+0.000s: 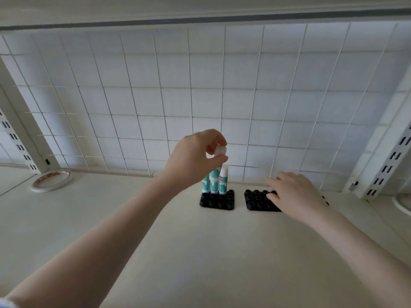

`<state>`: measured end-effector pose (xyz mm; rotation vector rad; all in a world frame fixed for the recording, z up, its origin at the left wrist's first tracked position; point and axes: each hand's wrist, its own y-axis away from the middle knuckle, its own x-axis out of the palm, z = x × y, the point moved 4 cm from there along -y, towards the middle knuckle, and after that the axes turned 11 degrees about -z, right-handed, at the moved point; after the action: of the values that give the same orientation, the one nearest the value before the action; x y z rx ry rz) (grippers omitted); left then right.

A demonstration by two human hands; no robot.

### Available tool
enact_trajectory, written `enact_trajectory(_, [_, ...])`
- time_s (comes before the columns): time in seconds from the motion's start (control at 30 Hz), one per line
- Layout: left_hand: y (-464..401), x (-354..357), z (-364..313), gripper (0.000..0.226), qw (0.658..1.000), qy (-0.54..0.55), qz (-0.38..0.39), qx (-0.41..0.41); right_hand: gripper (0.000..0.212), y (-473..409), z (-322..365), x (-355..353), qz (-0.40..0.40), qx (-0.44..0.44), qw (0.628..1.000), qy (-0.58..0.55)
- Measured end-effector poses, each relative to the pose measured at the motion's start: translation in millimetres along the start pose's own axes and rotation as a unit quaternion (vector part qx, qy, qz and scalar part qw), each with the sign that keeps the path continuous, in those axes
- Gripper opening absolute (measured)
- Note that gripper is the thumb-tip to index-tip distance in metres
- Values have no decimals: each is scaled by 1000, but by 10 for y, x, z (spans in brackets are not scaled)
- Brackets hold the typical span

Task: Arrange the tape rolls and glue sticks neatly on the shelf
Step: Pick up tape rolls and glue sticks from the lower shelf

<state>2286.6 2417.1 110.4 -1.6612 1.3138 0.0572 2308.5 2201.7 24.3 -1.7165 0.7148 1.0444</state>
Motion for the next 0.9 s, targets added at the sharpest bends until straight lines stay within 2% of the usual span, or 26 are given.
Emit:
enact_trajectory(0.23, [-165, 530, -7, 16, 997, -32, 63, 21, 26, 244, -123, 82, 7, 50, 999, -14])
enact_trajectory(0.43, [-146, 826, 211, 12, 993, -54, 102, -22, 28, 327, -145, 68, -7, 66, 996, -51])
enact_trajectory(0.9, [-112, 898, 339, 18, 987, -71, 126, -63, 30, 298, -199, 126, 4, 73, 995, -74])
